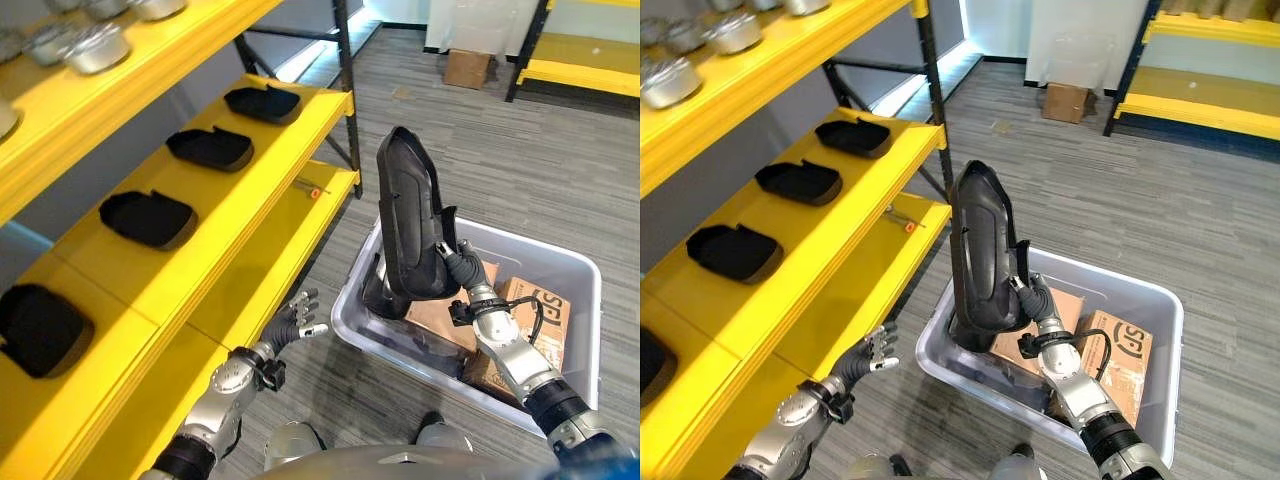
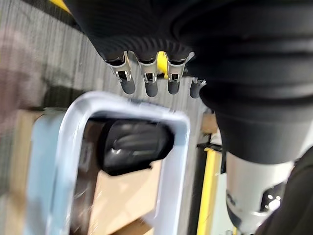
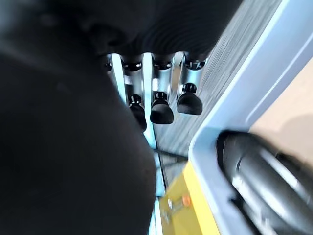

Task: Move parts from the plastic box to the shelf.

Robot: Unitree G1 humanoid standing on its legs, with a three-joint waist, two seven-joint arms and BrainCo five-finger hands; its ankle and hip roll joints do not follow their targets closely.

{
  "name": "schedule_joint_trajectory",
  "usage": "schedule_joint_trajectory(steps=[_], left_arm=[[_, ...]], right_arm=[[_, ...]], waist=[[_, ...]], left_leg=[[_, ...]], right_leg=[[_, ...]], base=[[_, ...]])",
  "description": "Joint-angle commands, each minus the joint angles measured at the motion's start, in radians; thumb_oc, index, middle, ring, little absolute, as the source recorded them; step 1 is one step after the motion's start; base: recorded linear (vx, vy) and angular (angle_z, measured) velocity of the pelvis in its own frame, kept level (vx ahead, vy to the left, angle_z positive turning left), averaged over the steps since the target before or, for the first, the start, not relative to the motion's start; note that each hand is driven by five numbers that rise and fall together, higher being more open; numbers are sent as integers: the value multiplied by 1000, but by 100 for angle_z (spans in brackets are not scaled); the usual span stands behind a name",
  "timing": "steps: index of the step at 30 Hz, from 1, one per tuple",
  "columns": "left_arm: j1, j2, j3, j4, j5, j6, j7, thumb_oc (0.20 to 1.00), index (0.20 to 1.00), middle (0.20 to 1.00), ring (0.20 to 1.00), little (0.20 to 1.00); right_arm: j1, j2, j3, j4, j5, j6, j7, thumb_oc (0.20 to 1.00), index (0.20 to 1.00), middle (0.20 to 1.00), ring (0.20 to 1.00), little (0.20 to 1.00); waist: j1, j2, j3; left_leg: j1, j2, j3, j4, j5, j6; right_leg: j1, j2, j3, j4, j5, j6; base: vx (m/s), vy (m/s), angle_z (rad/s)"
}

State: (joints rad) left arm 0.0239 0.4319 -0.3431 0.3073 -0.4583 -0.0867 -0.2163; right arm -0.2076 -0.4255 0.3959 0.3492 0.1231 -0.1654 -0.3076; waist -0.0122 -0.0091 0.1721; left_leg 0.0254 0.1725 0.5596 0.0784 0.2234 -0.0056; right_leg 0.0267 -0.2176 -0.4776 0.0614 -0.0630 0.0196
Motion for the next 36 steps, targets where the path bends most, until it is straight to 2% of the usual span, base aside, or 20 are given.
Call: schedule_joint_trajectory(steps=[1, 5, 9, 11, 13, 16, 20, 22, 23, 24, 26, 27, 28, 29, 31, 32, 36], left_arm=[[28, 1, 22, -37, 26, -34, 17, 1000, 1000, 1000, 1000, 1000], [15, 25, -2, -54, 45, -20, 35, 1000, 1000, 1000, 1000, 1000], [20, 45, -15, -69, 28, -19, 49, 1000, 1000, 1000, 1000, 1000], [27, 50, -19, -78, 26, -29, 56, 1000, 1000, 1000, 1000, 1000], [36, 59, -29, -94, 19, -49, 69, 1000, 1000, 1000, 1000, 1000], [48, 60, -39, -104, 20, -69, 57, 1000, 1000, 1000, 1000, 1000], [50, 57, -55, -95, 20, -92, 51, 1000, 1000, 1000, 1000, 1000], [46, 55, -67, -81, 22, -108, 40, 1000, 1000, 1000, 1000, 1000], [38, 55, -80, -71, 29, -118, 27, 1000, 1000, 1000, 1000, 1000], [10, 62, -97, -60, 32, -119, 15, 1000, 1000, 1000, 1000, 1000], [-6, 64, -103, -54, 31, -115, 8, 1000, 1000, 1000, 1000, 1000], [-22, 64, -109, -48, 36, -109, -5, 1000, 1000, 1000, 1000, 1000], [-47, 64, -114, -45, 43, -96, -12, 1000, 1000, 1000, 1000, 1000], [-63, 55, -116, -43, 55, -79, -2, 1000, 1000, 1000, 1000, 1000], [-65, 48, -113, -43, 56, -68, 6, 1000, 1000, 1000, 1000, 1000], [-60, 21, -113, -44, 57, -49, 25, 1000, 1000, 1000, 1000, 1000], [-72, 1, -113, -27, 88, -35, 12, 1000, 1000, 1000, 1000, 1000]], right_arm=[[-119, 36, 4, -57, 0, -90, 0, 200, 200, 200, 200, 200], [-126, 59, 6, -77, 22, -69, 9, 200, 200, 200, 200, 200], [-128, 75, 19, -91, 39, -61, 27, 200, 200, 200, 200, 200], [-135, 86, 30, -102, 35, -55, 41, 200, 200, 200, 200, 200], [-150, 92, 57, -133, 59, -30, 63, 200, 200, 200, 200, 200], [-162, 100, 78, -159, 67, -10, 74, 200, 200, 200, 200, 200], [-157, 105, 87, -179, 83, 9, 78, 200, 200, 200, 200, 200], [-147, 108, 87, -176, 87, 4, 74, 200, 200, 200, 200, 200], [-135, 108, 83, -171, 79, -13, 63, 200, 200, 200, 200, 200], [-122, 107, 74, -165, 82, -28, 45, 200, 200, 200, 200, 200], [-113, 104, 69, -164, 85, -38, 38, 200, 200, 200, 200, 200], [-99, 102, 66, -164, 87, -48, 23, 200, 200, 200, 200, 200], [-88, 100, 59, -161, 91, -61, 20, 200, 200, 200, 200, 200], [-79, 96, 50, -152, 100, -76, 37, 200, 200, 200, 200, 200], [-80, 94, 51, -156, 105, -68, 45, 200, 200, 200, 200, 200], [-97, 97, 69, -151, 115, -51, 53, 200, 200, 200, 200, 200], [-122, 101, 80, -113, 116, -66, 51, 200, 200, 200, 200, 200]], waist=[[2, 27, -42], [5, 42, -41], [26, 46, -28], [42, 51, -18], [73, 57, 5], [105, 61, 23], [119, 62, 35], [118, 63, 40], [114, 66, 41], [95, 70, 41], [80, 70, 41], [63, 69, 40], [45, 68, 39], [33, 57, 34], [31, 48, 33], [36, 19, 31], [38, 9, 28]], left_leg=[[70, 121, 25, 159, -183, -113], [83, 79, 31, 103, -245, -71], [77, 50, 4, 73, -275, -42], [72, 40, -15, 52, -267, -35], [64, 31, -41, 10, -239, -33], [49, 33, -59, -22, -204, -38], [42, 23, -64, -41, -192, -35], [40, 4, -75, -60, -186, -30], [38, -21, -86, -84, -176, -27], [35, -46, -107, -115, -165, -22], [34, -58, -123, -128, -161, -18], [34, -68, -142, -135, -161, -14], [23, -67, -142, -141, -147, -5], [28, -76, -139, -148, -149, -15], [31, -78, -131, -149, -150, -25], [19, -81, -123, -123, -160, -64], [-34, -72, -125, -71, -150, -58]], right_leg=[[-7, 35, -51, 19, -11, 9], [-20, -5, -60, 82, -15, 41], [-26, -33, -54, 119, -14, 66], [-32, -48, -55, 132, -9, 81], [-38, -87, -67, 140, 16, 118], [-33, -124, -89, 143, 43, 138], [-21, -161, -99, 127, 83, 155], [-18, -170, -78, 119, 102, 166], [-15, -164, -47, 112, 111, 174], [-27, -131, 16, 121, 95, 173], [-37, -107, 60, 130, 78, 170], [-47, -74, 109, 139, 57, 165], [-62, -18, 139, 143, 39, 147], [-47, 47, 137, 103, 31, 128], [-28, 75, 124, 67, 36, 116], [43, 135, 109, -42, 41, 92], [62, 146, 121, -101, 65, 59]], base=[[-47, 429, 69], [-39, 365, 50], [-43, 279, 59], [-112, 410, 46], [-209, 448, 54], [-187, 301, 32], [-124, 225, 29], [-116, 264, 39], [-136, 297, 60], [-118, 243, 74], [-37, 65, 82], [-93, -2, 84], [-78, -55, 124], [-68, -57, 124], [87, -83, 84], [162, -118, -8], [24, -131, -9]])
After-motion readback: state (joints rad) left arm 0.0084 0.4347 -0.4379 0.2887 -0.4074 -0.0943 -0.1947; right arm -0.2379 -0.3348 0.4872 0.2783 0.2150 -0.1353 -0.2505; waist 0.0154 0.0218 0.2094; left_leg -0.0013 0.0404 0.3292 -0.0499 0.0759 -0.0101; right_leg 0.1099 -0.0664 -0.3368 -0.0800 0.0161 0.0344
